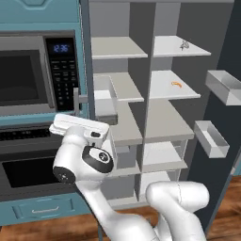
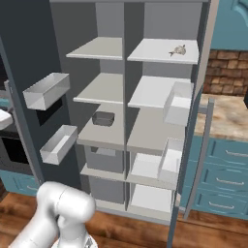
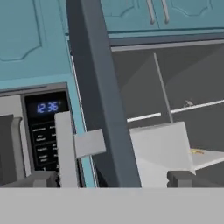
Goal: Pick up the frozen fish from the freezer, place it on any shelf in the fridge, and close the fridge and freezer doors when done.
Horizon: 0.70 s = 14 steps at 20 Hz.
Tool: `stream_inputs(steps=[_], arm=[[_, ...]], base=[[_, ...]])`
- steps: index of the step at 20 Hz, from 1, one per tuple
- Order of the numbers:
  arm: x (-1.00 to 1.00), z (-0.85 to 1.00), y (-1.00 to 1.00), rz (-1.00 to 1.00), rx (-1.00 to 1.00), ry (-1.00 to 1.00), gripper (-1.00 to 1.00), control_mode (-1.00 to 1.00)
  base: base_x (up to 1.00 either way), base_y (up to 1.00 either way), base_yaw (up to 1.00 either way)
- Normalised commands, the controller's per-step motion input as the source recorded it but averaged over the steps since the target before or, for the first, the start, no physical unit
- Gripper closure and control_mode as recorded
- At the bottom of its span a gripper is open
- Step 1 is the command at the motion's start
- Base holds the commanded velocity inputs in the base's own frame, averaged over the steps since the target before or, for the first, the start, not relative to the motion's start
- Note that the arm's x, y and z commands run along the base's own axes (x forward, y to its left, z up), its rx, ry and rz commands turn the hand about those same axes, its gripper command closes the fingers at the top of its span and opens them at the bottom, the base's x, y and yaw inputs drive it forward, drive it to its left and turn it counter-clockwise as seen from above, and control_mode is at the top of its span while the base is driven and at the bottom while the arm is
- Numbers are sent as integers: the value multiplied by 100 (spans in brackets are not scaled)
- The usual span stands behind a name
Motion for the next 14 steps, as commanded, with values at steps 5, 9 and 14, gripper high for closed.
stream_inputs(steps=[5, 9, 14], arm=[[64, 0, 100, -23, 2, 14, -100, -100], [91, 3, 96, -19, -11, 24, -100, -100], [27, -5, 21, -3, -1, 13, -100, -100]], base=[[0, 0, 0], [0, 0, 0], [0, 0, 0]])
